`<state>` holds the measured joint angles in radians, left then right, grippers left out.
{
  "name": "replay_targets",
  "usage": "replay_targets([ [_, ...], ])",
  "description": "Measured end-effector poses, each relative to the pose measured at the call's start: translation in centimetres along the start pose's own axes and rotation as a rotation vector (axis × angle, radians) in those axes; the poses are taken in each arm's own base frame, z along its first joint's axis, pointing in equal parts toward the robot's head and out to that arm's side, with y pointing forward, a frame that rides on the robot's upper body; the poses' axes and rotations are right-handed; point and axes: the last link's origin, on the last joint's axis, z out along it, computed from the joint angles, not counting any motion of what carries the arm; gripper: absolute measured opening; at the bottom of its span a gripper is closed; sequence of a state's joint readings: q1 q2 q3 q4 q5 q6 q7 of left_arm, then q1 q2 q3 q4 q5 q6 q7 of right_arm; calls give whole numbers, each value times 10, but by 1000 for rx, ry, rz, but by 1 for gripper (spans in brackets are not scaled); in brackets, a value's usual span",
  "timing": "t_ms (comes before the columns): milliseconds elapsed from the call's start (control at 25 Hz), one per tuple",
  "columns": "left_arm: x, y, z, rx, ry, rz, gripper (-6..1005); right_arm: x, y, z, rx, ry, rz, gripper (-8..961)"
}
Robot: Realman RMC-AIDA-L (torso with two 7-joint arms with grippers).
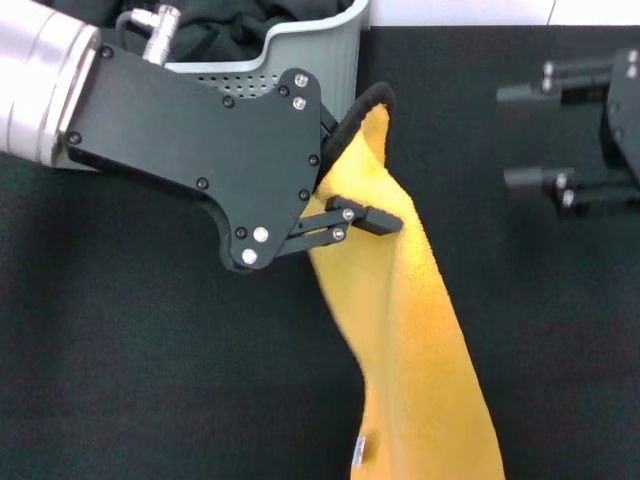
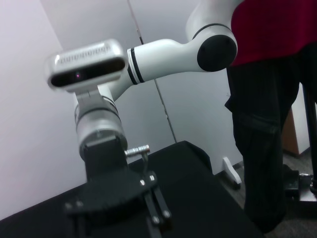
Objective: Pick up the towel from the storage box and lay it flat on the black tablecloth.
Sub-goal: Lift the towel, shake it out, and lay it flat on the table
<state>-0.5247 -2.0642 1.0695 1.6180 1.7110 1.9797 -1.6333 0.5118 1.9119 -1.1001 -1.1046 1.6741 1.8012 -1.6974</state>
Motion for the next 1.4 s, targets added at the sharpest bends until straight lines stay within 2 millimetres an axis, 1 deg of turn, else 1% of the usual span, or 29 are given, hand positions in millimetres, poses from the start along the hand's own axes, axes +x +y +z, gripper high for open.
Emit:
replay_targets([
  [80,0,1,0,-4,6,2,9,-5,-3,2,-5,-26,-8,628],
  [160,0,1,1,-8,8,3,9,-9,-6,7,-20,-38,-18,628],
  [360,1,4,5,-35,6,6,10,-19,-13,26,-84,-40,-41,628],
  [600,3,6,11,-69,5,22,10,-23,-18,44,-151,-35,-38,629],
  [840,4,6,13,-76,5,25,11,-25,-15,58,-211,-17,-49,629],
  [1040,3,6,13,-75,9,30,12,-23,-12,63,-239,-7,-54,604],
  [1240,3,7,14,-74,12,29,12,-23,-14,59,-209,-23,-53,579],
  [1400,2,7,15,-74,12,26,13,-21,-13,58,-205,-22,-56,442],
])
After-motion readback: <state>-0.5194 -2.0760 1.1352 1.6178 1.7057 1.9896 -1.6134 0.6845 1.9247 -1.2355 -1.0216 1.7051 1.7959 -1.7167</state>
